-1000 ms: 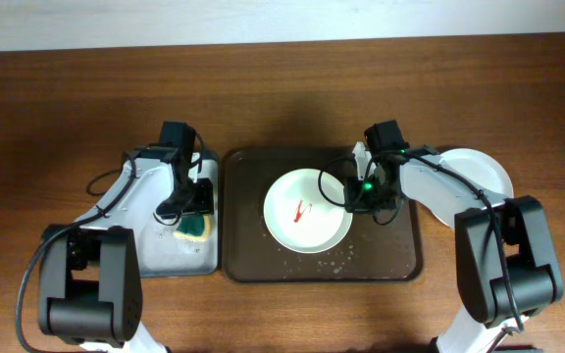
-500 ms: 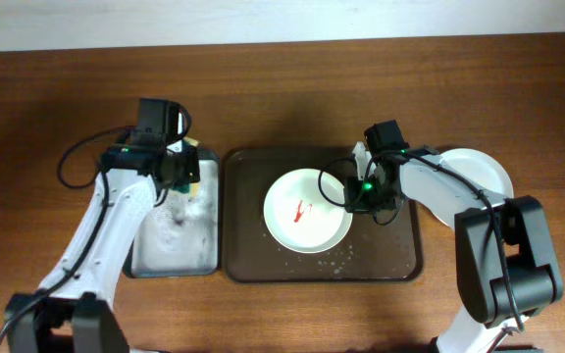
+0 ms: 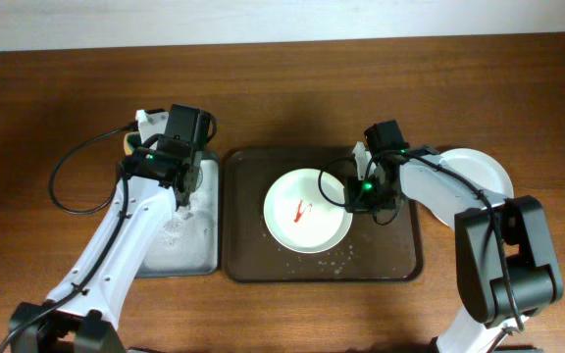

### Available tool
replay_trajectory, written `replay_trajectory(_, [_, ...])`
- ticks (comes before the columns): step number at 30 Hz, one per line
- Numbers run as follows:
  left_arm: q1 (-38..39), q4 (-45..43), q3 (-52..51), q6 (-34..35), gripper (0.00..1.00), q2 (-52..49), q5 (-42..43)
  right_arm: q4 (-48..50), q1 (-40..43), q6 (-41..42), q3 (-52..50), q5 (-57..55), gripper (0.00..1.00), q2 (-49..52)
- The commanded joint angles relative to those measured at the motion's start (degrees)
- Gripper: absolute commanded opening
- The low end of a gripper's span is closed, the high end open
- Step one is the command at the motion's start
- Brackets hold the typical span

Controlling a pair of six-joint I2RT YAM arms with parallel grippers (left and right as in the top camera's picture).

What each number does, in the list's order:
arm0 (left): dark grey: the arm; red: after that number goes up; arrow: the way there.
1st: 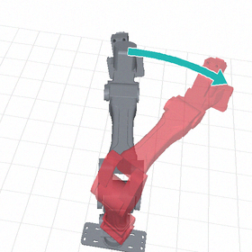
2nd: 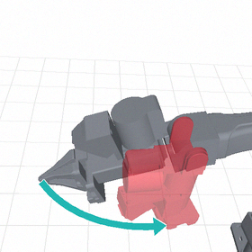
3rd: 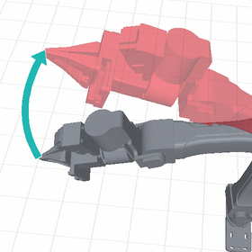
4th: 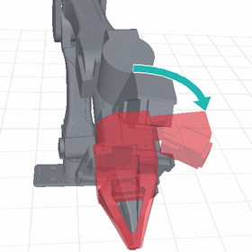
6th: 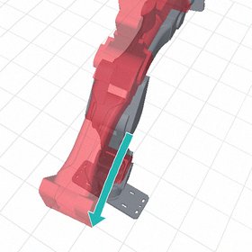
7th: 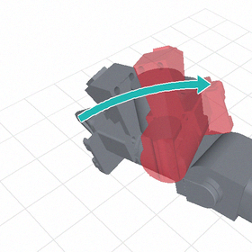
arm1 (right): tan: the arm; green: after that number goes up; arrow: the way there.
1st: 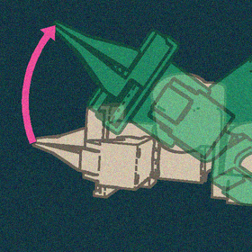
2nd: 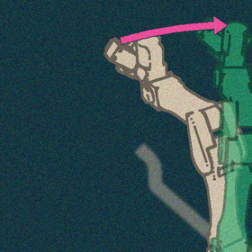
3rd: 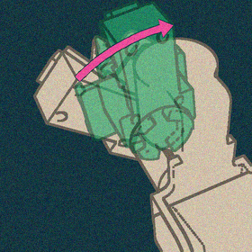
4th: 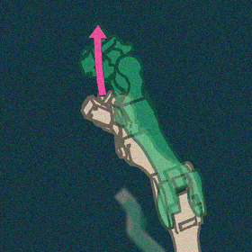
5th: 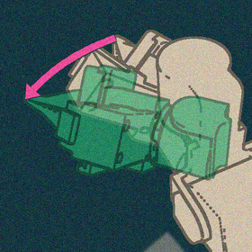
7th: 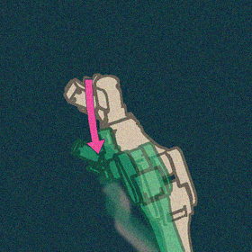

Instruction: Clean dirty plates on tray and stack at the side

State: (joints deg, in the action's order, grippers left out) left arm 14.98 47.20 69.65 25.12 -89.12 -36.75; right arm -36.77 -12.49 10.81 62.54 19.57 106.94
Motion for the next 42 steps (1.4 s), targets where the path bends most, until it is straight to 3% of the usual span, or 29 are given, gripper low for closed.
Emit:
replay_trajectory(1, [-0.1, 0.1, 0.9, 1.4, 0.00, 1.5, -2.1, 0.2, -0.3, 0.6, -0.8, -0.8, 0.04, 0.0])
replay_trajectory(10, [-0.1, 0.4, 0.9, 1.4, 0.00, 1.5, -0.2, 0.2, -0.3, 0.6, -0.8, -0.8, 0.04, 0.0])
replay_trajectory(14, [-0.3, 0.5, -5.1, -1.7, 0.00, -0.2, 20.3, 0.0, -0.3, 0.6, -0.8, -0.7, 0.04, 0.0])
replay_trajectory(16, [-0.7, -0.9, -7.9, -4.7, 0.00, -2.2, 24.5, -0.2, -0.3, 0.6, -0.8, -0.7, 0.04, 0.0])
replay_trajectory(20, [-0.7, -1.4, -6.6, -12.2, 0.00, -3.2, 38.7, -0.5, -0.3, 0.6, -0.8, -0.8, 0.04, 0.0])
replay_trajectory(24, [1.6, -1.8, -1.4, -13.2, 0.00, -3.1, 51.6, -0.5, -0.3, 0.7, -0.8, 0.5, 0.04, 0.0])
replay_trajectory(29, [10.5, -12.1, -1.4, -0.4, 0.00, -8.6, 52.5, -0.5, -0.3, 0.7, -0.8, 7.4, 0.04, 0.0])
replay_trajectory(33, [19.6, -19.7, -1.4, 4.5, 0.00, -19.1, 51.5, -0.5, -0.3, 0.7, -0.8, 7.4, 0.04, 0.0])
replay_trajectory(35, [20.5, -21.5, -1.4, 5.3, 0.00, -23.1, 48.8, -0.5, -0.3, 0.7, -0.8, 7.4, 0.04, 0.0])
replay_trajectory(38, [19.1, -16.1, -1.3, 5.3, 0.00, -24.0, 38.3, -1.3, -0.3, 0.7, -0.8, 6.0, 0.04, 0.0])
replay_trajectory(40, [16.0, -10.4, -1.0, 5.3, 0.00, -23.6, 38.0, -3.1, -0.3, 5.8, -0.8, -0.9, 0.04, 0.0])
replay_trajectory(42, [13.0, -4.6, 0.5, 2.8, 0.00, -22.0, 38.7, -3.1, -0.3, 5.8, -0.8, -0.8, 0.04, 0.0])
